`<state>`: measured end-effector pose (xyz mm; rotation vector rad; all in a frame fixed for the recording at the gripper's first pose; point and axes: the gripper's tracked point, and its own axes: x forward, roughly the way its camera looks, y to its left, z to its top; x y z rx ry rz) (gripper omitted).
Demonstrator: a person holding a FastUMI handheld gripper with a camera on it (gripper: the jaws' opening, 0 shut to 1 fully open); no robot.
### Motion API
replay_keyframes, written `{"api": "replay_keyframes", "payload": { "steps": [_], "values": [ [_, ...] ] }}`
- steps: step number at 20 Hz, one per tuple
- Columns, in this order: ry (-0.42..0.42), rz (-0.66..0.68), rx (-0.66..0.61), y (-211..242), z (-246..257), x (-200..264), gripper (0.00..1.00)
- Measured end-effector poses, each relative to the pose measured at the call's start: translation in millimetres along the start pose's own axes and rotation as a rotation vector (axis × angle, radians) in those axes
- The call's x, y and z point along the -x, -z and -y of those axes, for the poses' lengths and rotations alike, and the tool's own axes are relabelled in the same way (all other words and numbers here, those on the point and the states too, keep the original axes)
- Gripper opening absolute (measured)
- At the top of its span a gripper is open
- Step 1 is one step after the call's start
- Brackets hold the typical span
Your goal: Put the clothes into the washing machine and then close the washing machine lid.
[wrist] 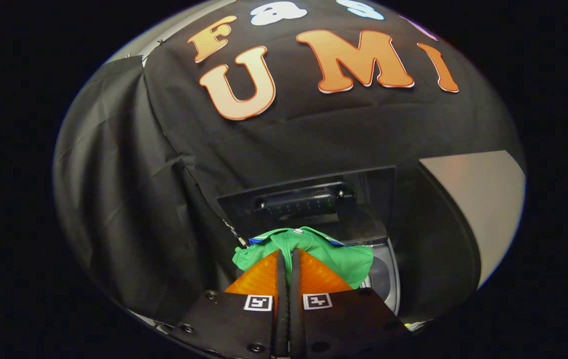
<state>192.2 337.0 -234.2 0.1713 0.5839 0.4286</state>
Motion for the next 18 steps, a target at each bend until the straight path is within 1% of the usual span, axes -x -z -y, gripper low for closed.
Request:
{"api": "replay_keyframes", "payload": {
  "steps": [7,13,18],
  "values": [
    [0.037,-0.132,-0.021,62,24,-76,0.09],
    [0.079,-0.247,-0.034,118,48,-110,0.09],
    [0.105,-0.317,-0.07,151,64,-140,0.09]
  ]
}}
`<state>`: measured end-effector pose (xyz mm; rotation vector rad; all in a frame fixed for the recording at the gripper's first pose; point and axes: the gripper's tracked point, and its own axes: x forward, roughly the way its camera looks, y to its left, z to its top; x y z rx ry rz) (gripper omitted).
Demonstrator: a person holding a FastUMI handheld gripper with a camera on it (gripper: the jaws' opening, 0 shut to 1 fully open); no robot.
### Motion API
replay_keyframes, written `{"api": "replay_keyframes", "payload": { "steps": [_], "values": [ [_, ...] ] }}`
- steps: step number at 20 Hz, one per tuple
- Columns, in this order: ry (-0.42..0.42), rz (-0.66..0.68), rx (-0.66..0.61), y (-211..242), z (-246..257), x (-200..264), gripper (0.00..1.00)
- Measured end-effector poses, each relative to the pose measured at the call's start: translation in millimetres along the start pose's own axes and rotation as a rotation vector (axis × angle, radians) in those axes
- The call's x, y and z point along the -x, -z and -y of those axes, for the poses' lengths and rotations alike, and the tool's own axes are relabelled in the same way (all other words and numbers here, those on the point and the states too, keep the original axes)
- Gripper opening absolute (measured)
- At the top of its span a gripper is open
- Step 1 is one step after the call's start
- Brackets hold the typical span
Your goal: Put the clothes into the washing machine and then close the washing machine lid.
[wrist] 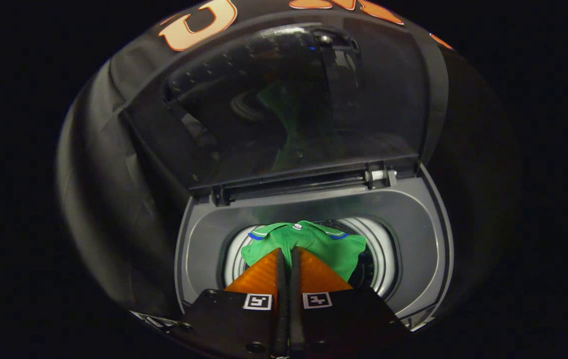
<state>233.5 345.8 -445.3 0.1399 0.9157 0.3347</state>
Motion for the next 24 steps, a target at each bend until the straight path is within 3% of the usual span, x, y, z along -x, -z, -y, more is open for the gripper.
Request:
{"api": "replay_keyframes", "payload": {
  "steps": [8,19,21,24],
  "values": [
    [0.053,-0.078,0.005,23,19,-42,0.09],
    [0.095,-0.17,0.024,53,34,-60,0.11],
    [0.107,-0.152,0.031,53,35,-60,0.16],
    [0.145,-0.16,0.062,52,44,-59,0.58]
  ]
}}
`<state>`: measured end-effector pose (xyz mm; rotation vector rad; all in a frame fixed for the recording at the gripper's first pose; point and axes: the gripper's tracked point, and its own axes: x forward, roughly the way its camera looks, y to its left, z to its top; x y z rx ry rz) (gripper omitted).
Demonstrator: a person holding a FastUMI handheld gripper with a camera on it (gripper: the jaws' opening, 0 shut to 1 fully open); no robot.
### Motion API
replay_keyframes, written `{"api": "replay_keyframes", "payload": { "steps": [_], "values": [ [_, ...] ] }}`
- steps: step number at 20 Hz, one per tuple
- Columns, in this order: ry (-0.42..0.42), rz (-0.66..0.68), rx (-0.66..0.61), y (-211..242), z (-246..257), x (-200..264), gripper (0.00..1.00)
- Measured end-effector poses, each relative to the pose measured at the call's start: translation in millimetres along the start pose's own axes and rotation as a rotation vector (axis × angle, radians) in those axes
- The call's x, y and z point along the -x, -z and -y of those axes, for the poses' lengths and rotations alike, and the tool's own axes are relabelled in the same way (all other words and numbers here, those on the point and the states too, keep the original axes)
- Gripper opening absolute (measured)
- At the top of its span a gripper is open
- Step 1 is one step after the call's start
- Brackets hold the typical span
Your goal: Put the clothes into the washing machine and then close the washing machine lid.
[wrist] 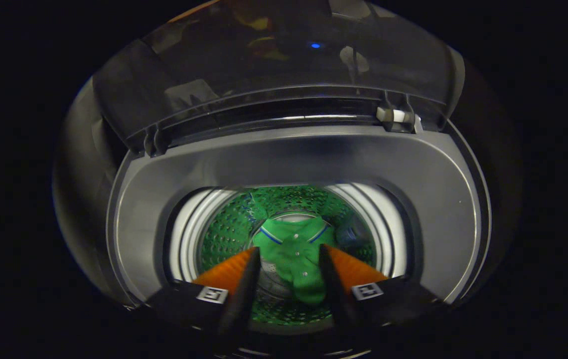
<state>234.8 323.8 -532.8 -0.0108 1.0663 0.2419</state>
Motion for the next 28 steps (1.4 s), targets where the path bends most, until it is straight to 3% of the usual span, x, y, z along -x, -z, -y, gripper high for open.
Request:
{"api": "replay_keyframes", "payload": {
  "steps": [3,8,15,28],
  "values": [
    [-0.01,0.011,-0.02,2,-2,3,0.99],
    [0.01,0.037,-0.016,-1,4,26,1.0],
    [0.011,0.193,0.008,-54,2,116,0.99],
    [-0.042,0.526,0.049,-223,-14,242,0.99]
  ]
}}
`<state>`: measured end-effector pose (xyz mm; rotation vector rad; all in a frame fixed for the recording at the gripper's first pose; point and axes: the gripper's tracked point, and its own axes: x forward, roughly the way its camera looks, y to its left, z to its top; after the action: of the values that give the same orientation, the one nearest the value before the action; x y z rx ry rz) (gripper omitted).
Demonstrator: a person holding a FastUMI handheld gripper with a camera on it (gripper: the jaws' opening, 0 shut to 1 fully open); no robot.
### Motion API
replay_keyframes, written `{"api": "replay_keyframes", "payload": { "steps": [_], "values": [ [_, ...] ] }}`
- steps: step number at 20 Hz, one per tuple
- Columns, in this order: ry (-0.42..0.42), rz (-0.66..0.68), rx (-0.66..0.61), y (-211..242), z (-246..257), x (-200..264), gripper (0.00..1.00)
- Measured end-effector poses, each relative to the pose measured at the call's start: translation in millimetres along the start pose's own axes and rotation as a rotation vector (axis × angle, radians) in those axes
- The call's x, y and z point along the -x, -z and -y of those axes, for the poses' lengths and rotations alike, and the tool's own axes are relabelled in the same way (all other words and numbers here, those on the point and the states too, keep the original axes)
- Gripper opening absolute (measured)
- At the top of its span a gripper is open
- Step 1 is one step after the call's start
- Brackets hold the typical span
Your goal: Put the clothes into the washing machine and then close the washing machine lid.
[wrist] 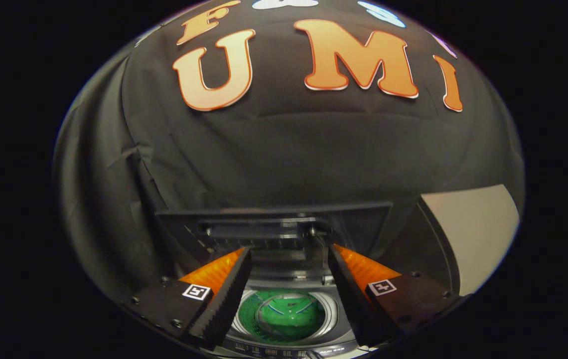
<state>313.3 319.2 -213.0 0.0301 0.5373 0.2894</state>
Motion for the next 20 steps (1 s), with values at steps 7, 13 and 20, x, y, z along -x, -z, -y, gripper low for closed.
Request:
{"api": "replay_keyframes", "payload": {
  "steps": [7,13,20],
  "values": [
    [-0.013,0.063,0.011,-53,2,-31,0.99],
    [0.015,0.015,0.02,-47,10,-64,0.99],
    [0.046,0.045,0.024,-40,10,-55,1.0]
  ]
}}
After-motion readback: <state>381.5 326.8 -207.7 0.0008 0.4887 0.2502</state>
